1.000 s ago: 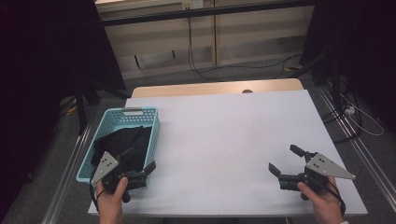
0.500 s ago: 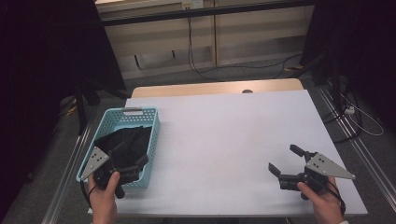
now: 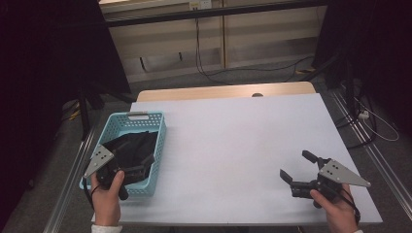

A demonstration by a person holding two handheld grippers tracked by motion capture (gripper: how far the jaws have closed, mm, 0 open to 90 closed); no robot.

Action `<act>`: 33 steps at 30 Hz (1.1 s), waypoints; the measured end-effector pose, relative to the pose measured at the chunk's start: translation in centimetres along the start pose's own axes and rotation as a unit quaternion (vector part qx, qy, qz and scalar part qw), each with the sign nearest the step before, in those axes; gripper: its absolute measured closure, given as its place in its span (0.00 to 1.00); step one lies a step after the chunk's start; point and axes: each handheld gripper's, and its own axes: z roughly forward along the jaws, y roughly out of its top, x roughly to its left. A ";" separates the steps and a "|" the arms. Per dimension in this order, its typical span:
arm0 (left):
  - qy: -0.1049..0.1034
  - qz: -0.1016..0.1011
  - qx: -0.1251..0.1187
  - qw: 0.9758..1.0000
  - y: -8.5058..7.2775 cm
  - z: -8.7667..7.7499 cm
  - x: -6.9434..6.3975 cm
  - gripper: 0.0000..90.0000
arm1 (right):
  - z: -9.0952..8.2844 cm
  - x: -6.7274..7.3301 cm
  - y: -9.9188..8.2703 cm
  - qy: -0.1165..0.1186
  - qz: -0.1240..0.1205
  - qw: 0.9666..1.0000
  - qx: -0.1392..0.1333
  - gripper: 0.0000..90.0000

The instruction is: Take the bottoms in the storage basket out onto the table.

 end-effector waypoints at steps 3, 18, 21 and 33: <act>0.000 0.006 0.003 1.000 0.4 0.2 0.1 0.03 | 0.0 0.0 0.0 0.001 0.000 1.000 -0.001 0.01; 0.003 0.009 0.003 1.000 1.9 1.1 0.8 0.02 | -0.2 0.0 0.0 0.000 -0.001 1.000 0.000 0.01; 0.004 0.015 0.011 1.000 2.0 1.4 0.9 0.02 | -0.2 0.1 0.0 0.001 -0.002 1.000 0.001 0.01; 0.006 0.024 0.022 0.999 3.1 2.4 2.2 0.03 | -0.2 0.0 0.0 0.002 -0.002 1.000 0.000 0.02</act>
